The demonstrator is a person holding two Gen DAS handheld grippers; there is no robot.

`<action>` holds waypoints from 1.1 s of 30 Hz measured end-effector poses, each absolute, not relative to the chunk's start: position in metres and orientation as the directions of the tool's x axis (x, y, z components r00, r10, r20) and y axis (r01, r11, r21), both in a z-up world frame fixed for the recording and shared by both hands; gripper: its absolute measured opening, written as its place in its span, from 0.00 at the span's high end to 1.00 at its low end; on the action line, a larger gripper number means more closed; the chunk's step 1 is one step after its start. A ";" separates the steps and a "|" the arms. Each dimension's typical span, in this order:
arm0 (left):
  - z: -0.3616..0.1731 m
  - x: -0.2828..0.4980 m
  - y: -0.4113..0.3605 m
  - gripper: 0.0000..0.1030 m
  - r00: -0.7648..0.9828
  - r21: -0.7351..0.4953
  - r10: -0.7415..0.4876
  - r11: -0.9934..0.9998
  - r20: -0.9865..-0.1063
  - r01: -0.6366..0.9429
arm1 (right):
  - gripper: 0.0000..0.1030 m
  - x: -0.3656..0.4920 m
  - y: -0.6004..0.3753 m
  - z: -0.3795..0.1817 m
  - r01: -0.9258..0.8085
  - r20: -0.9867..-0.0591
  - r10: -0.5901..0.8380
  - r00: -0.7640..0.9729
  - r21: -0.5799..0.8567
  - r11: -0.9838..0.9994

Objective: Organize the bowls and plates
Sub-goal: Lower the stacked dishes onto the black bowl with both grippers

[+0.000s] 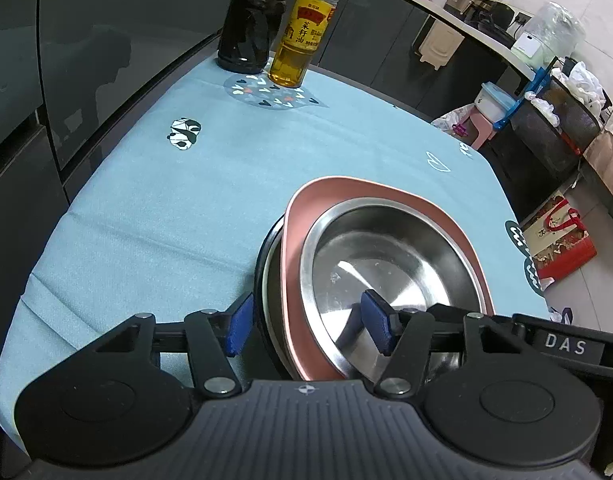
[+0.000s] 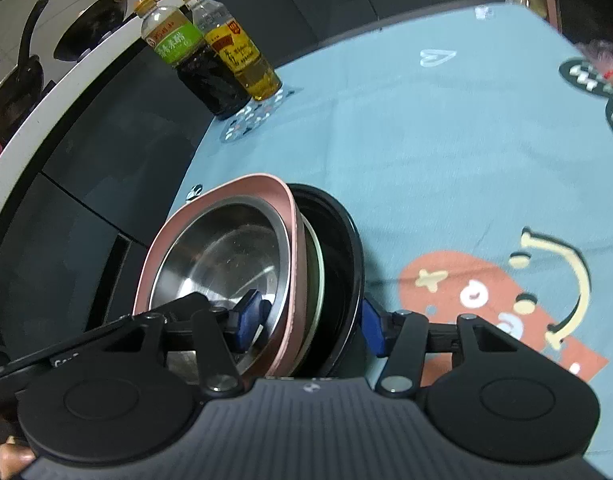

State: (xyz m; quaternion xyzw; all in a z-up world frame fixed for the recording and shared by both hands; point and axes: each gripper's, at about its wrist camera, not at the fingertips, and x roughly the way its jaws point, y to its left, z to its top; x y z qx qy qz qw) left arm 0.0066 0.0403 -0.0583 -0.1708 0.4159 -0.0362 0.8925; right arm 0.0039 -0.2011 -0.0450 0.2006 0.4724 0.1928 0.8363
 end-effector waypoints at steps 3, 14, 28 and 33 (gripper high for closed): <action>-0.059 0.007 0.039 0.48 0.647 -0.342 -0.213 0.936 -0.732 -0.080 | 0.64 0.002 -0.199 -0.041 -0.137 -0.716 0.484 0.503 0.486 0.863; -0.054 0.012 0.038 0.48 0.658 -0.337 -0.205 0.938 -0.724 -0.079 | 0.64 0.008 -0.200 -0.036 -0.120 -0.712 0.485 0.508 0.499 0.858; -0.044 0.037 0.030 0.48 0.675 -0.322 -0.201 0.945 -0.710 -0.058 | 0.64 0.030 -0.208 -0.029 -0.134 -0.701 0.483 0.524 0.493 0.860; -0.039 0.052 0.023 0.48 0.682 -0.312 -0.195 0.949 -0.705 -0.052 | 0.64 0.045 -0.214 -0.026 -0.127 -0.698 0.484 0.527 0.498 0.858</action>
